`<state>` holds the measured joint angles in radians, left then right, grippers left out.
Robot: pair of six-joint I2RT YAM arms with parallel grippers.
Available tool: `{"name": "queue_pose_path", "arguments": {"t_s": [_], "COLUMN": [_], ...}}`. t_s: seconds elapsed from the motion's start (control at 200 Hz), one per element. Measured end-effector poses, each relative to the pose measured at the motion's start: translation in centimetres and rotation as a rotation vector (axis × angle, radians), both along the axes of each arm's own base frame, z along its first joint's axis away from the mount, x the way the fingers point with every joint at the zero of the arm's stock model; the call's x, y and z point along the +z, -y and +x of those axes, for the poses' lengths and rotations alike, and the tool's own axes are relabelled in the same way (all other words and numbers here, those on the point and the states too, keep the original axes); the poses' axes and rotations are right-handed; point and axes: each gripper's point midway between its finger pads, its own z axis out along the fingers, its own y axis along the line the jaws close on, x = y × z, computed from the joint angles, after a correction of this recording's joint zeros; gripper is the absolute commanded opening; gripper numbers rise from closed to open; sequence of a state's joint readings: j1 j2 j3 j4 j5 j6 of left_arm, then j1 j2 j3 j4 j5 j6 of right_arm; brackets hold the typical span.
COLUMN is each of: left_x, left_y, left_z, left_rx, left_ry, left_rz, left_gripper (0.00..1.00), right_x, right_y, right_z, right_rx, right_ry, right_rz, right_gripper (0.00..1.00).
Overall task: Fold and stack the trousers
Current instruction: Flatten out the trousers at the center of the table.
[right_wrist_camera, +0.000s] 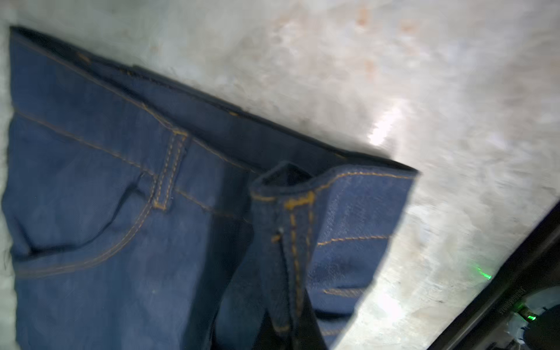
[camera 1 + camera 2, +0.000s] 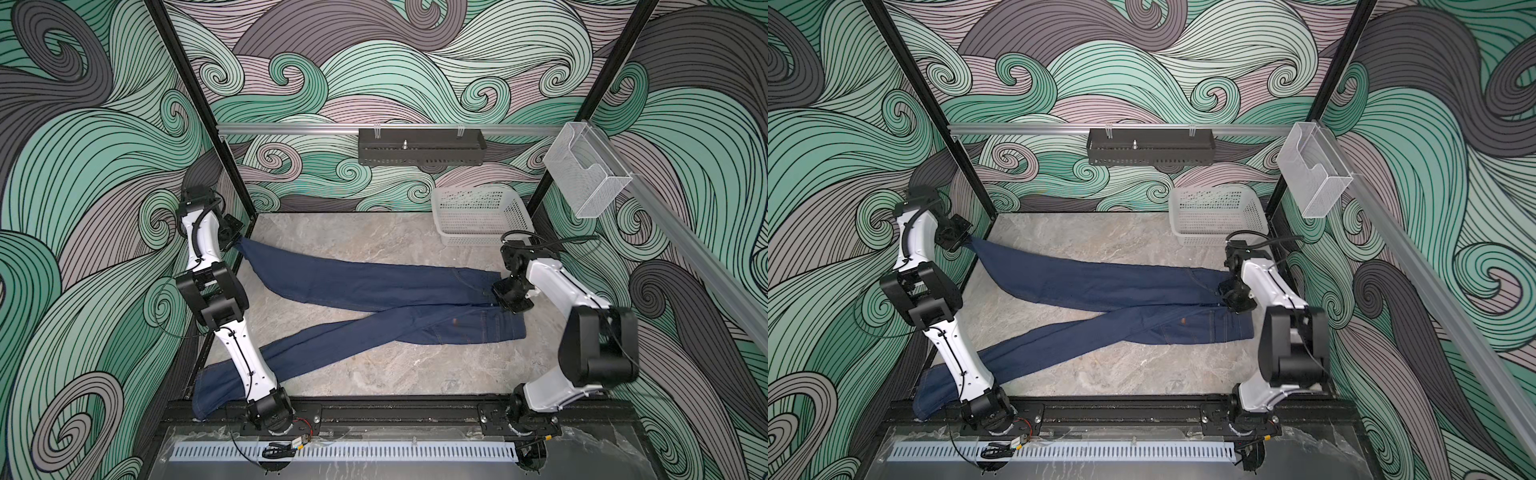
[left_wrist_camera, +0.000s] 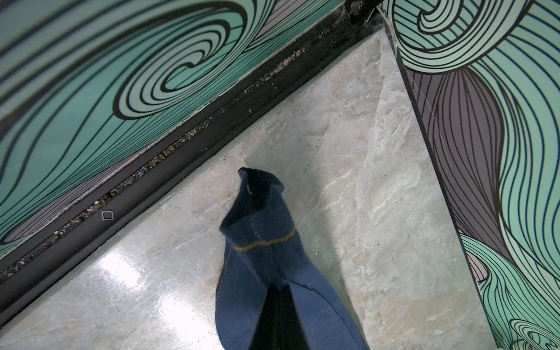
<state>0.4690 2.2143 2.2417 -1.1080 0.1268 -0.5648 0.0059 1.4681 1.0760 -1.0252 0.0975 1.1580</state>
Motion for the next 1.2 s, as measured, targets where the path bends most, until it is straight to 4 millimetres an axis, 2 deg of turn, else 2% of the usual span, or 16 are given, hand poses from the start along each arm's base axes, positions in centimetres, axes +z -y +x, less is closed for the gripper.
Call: {"name": "queue_pose_path", "arguments": {"t_s": [0.07,0.14,0.225,0.335,0.41,0.47,0.5,0.535,0.59,0.705,0.826,0.891,0.966,1.056,1.201], "left_x": [0.0,0.0,0.0,0.0,0.0,0.0,0.0,0.0,0.0,0.0,0.0,0.0,0.0,0.0,0.0], "left_y": [0.0,0.0,0.0,0.0,0.0,0.0,0.0,0.0,0.0,0.0,0.1,0.1,0.1,0.1,0.2], "left_z": [0.0,0.0,0.0,0.0,0.0,0.0,0.0,0.0,0.0,0.0,0.0,0.0,0.0,0.1,0.1], "left_rx": [0.0,0.0,0.0,0.0,0.001,0.001,0.001,0.001,0.0,0.001,0.0,-0.001,-0.001,-0.002,-0.003], "left_ry": [0.0,0.0,0.0,0.0,0.0,0.0,0.0,0.0,0.0,0.0,0.001,0.002,0.002,0.003,0.005], "left_rz": [0.0,-0.001,-0.001,-0.001,-0.002,-0.001,-0.001,-0.002,-0.001,-0.002,-0.003,-0.005,-0.006,-0.008,-0.012], "left_gripper": [0.0,0.0,0.0,0.0,0.0,0.0,0.0,0.0,0.0,0.0,0.0,0.0,0.0,0.0,0.0], "right_x": [1.4,1.7,0.9,-0.8,-1.9,-2.4,-2.4,-2.1,-1.5,0.2,3.8,5.9,7.3,6.9,3.5], "right_y": [-0.1,-0.2,-0.5,-0.5,-0.7,-1.1,-1.3,-1.8,-2.2,-2.0,-1.5,-1.2,-1.1,-0.5,0.9], "right_z": [-2.8,-5.8,-9.7,-13.7,-15.8,-16.9,-16.5,-15.7,-14.9,-14.9,-12.5,-10.2,-7.0,-3.0,3.1], "right_rx": [0.014,0.038,0.072,0.096,0.123,0.157,0.171,0.183,0.205,0.237,0.284,0.319,0.354,0.352,0.354], "right_ry": [0.04,0.054,0.022,-0.053,-0.109,-0.142,-0.118,-0.084,-0.053,-0.066,0.016,0.078,0.13,0.161,0.202], "right_rz": [-0.012,-0.028,-0.039,-0.046,-0.047,-0.048,-0.047,-0.04,-0.039,-0.068,-0.133,-0.182,-0.218,-0.218,-0.171], "right_gripper": [0.0,0.0,0.0,0.08,0.22,0.45,0.57,0.65,0.71,0.82,0.81,0.77,0.72,0.72,0.73]}}
